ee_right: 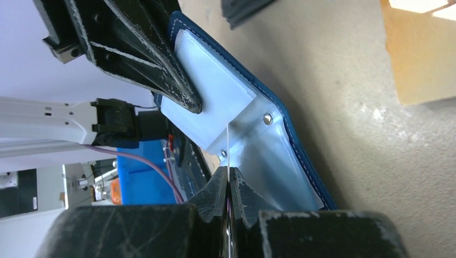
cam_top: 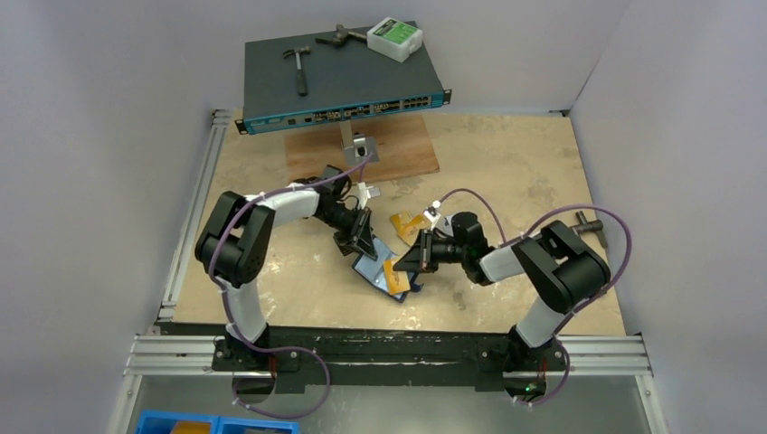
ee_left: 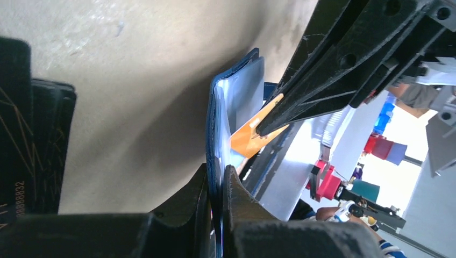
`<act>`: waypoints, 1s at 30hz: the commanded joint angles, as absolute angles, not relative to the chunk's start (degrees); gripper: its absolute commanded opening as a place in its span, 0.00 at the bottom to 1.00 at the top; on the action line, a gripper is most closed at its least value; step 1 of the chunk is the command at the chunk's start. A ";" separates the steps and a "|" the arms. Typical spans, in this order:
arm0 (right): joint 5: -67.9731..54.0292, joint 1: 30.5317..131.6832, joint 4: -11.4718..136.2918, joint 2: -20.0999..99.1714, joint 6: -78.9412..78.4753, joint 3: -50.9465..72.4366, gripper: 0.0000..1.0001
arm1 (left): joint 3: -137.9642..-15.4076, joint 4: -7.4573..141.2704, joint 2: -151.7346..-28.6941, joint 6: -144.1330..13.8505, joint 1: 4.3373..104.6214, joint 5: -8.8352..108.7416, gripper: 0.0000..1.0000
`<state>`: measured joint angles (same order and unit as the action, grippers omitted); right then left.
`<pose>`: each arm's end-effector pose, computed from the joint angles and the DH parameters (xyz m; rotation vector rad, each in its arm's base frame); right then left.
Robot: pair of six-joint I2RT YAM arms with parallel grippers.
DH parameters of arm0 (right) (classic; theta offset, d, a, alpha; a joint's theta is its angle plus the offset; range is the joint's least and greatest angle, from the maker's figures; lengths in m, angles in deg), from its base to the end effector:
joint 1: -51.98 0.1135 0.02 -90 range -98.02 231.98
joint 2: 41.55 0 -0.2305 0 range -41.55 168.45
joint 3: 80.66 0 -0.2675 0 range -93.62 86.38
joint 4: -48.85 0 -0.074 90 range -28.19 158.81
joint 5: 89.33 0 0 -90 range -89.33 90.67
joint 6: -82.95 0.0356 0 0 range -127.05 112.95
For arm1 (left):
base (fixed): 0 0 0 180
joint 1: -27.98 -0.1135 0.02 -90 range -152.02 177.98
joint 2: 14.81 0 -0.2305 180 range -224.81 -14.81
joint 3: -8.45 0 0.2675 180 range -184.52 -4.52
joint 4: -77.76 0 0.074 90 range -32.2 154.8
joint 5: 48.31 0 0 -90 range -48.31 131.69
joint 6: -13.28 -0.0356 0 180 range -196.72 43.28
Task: Put the credit cards into the card holder
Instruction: Insert the credit card into the card holder.
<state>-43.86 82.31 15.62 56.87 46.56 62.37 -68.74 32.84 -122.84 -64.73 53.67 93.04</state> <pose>0.2197 0.1575 0.0596 -0.0877 2.3663 1.6202 0.2986 -0.1745 0.1023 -0.4923 -2.7125 1.3630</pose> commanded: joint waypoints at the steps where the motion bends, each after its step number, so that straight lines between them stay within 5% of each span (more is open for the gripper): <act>1: -45.15 80.86 22.10 49.25 42.40 59.11 0.00 | -73.80 32.35 -116.78 -62.74 52.72 104.27 0.00; 6: -42.70 76.10 37.12 37.19 36.86 55.07 0.00 | -75.07 37.55 -111.11 -56.58 51.25 108.14 0.00; 10: -33.18 74.06 46.84 25.47 34.10 55.36 0.00 | -64.21 56.75 -107.79 -42.00 50.34 104.25 0.00; 15: -24.47 74.52 37.71 17.24 41.23 64.92 0.00 | -53.42 70.17 -110.56 -34.61 52.43 96.50 0.00; 24: -24.18 82.01 34.18 27.66 41.82 63.85 0.00 | -50.36 72.41 -116.02 -33.28 54.78 89.02 0.07; 30: -26.59 86.43 31.01 40.58 42.90 61.13 0.00 | -51.66 65.94 -116.49 -38.43 55.18 86.50 0.25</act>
<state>-26.03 84.62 35.20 34.92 42.03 64.49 -49.88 68.44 -116.85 -35.31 54.74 88.74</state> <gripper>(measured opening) 0.004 0.198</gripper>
